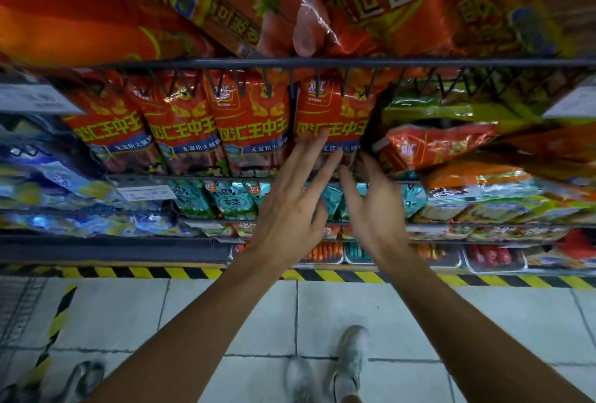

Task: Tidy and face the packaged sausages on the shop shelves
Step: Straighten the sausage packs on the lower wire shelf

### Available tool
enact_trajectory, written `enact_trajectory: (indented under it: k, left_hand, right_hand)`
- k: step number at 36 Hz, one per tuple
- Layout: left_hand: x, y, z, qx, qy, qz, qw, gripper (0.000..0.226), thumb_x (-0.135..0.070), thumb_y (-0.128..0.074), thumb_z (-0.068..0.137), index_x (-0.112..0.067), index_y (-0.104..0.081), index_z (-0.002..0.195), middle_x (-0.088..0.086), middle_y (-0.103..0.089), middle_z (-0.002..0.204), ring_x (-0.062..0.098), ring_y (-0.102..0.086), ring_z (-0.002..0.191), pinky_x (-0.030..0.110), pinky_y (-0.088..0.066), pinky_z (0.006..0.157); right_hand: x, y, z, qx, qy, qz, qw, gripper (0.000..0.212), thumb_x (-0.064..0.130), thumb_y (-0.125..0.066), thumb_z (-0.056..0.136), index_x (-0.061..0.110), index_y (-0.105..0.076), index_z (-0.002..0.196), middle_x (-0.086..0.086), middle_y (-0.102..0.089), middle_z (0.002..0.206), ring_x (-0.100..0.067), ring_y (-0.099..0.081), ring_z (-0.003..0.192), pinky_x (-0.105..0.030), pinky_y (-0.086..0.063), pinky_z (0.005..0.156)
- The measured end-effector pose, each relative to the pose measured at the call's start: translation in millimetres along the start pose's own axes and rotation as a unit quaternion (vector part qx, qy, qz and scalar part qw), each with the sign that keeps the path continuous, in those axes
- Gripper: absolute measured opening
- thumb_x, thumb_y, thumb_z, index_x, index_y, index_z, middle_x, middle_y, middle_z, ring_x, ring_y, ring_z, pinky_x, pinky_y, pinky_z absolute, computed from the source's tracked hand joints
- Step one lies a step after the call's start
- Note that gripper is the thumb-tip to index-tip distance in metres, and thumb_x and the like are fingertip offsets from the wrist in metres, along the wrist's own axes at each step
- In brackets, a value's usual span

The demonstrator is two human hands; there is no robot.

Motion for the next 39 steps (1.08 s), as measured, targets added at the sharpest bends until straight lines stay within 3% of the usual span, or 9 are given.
enact_trajectory:
  k: [5,9,13,16,22,25,29,32,39]
  left_hand:
    - [7.1,-3.4,4.7,0.007,0.009,0.058,0.998,0.078,-0.01,-0.06,0.093,-0.014,-0.024,0.163,0.011,-0.006,0.172,0.029,0.0,0.16,0.056,-0.017,0.126]
    - [22.9,-2.7,-7.4,-0.005,0.056,0.073,0.996,0.079,-0.02,-0.06,0.097,-0.016,-0.018,0.164,0.015,-0.003,0.172,0.032,0.007,0.159,0.056,-0.016,0.126]
    - [28.1,-15.4,-13.9,0.005,0.062,0.075,0.995,0.08,-0.023,-0.061,0.095,-0.016,-0.02,0.164,0.015,-0.013,0.171,0.033,0.007,0.159,0.059,-0.017,0.125]
    - [27.4,-17.8,-12.4,-0.022,0.088,0.031,0.995,0.076,-0.02,-0.062,0.095,-0.016,-0.026,0.162,0.013,-0.015,0.17,0.031,0.004,0.159,0.059,-0.018,0.124]
    - [14.7,-5.6,-11.5,-0.075,0.117,-0.057,0.989,0.074,-0.007,-0.059,0.098,-0.014,-0.024,0.162,0.005,-0.016,0.171,0.025,0.001,0.16,0.04,-0.01,0.13]
    - [19.7,-8.1,-15.8,-0.071,0.121,-0.011,0.99,0.069,-0.012,-0.059,0.098,-0.015,-0.031,0.16,0.006,-0.019,0.17,0.028,-0.003,0.159,0.043,-0.011,0.129]
    - [32.8,-22.3,-25.7,-0.024,0.119,0.048,0.992,0.083,-0.013,-0.067,0.088,-0.017,-0.028,0.162,0.012,-0.028,0.165,0.034,-0.007,0.158,0.058,-0.023,0.123]
    - [36.7,-19.8,-29.4,-0.036,0.11,0.034,0.993,0.085,-0.009,-0.068,0.086,-0.017,-0.029,0.161,0.012,-0.033,0.16,0.033,-0.008,0.158,0.059,-0.029,0.119]
    - [16.7,-0.4,-0.4,-0.065,0.009,0.033,0.997,0.07,-0.014,-0.061,0.101,-0.01,-0.025,0.161,0.01,-0.013,0.171,0.033,-0.004,0.159,0.059,-0.019,0.124]
  right_hand:
    - [3.3,0.4,-16.4,-0.01,-0.002,0.027,1.0,0.061,0.035,-0.055,0.105,0.026,-0.03,0.159,0.005,-0.053,0.152,-0.005,-0.056,0.121,-0.021,-0.045,0.097]
    - [7.1,-2.7,-12.8,-0.002,0.022,0.032,0.999,0.062,0.028,-0.055,0.106,0.024,-0.028,0.161,0.007,-0.046,0.157,-0.007,-0.047,0.136,-0.008,-0.035,0.105]
    - [3.8,-9.0,-10.9,0.002,-0.019,0.088,0.996,0.068,0.022,-0.06,0.103,0.024,-0.026,0.162,0.02,-0.045,0.15,0.017,-0.038,0.123,0.007,-0.027,0.094]
    - [10.1,-15.6,-5.9,-0.006,-0.037,0.144,0.989,0.068,0.018,-0.061,0.101,0.027,-0.028,0.16,0.037,-0.044,0.134,0.027,-0.042,0.112,0.005,-0.03,0.091]
    - [25.5,-8.5,-4.0,-0.078,-0.03,0.173,0.981,0.061,0.017,-0.062,0.101,0.025,-0.039,0.156,0.01,-0.052,0.151,-0.004,-0.047,0.138,-0.028,-0.041,0.115]
    - [26.7,-10.9,-2.2,-0.067,-0.008,0.132,0.989,0.063,0.022,-0.064,0.101,0.021,-0.037,0.157,0.009,-0.051,0.149,-0.004,-0.047,0.135,-0.022,-0.04,0.11]
    - [20.5,-20.6,-5.5,-0.026,0.024,0.033,0.999,0.075,0.028,-0.066,0.098,0.016,-0.027,0.16,-0.001,-0.042,0.158,-0.017,-0.038,0.146,-0.03,-0.036,0.117]
    - [16.2,-20.4,-7.8,-0.013,0.019,0.023,0.999,0.077,0.031,-0.067,0.097,0.02,-0.025,0.161,0.001,-0.04,0.159,-0.015,-0.037,0.147,-0.021,-0.032,0.113]
    - [17.6,-19.8,-31.6,-0.032,0.041,0.005,0.999,0.069,0.031,-0.057,0.104,0.023,-0.02,0.162,0.016,-0.019,0.166,-0.005,-0.016,0.155,-0.011,-0.015,0.118]
Point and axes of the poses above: each hand's wrist, its own z-axis towards the middle knuckle, its own y-axis out of the back of the hand, x = y × z, the point moved 8 cm from there along z, towards the middle knuckle
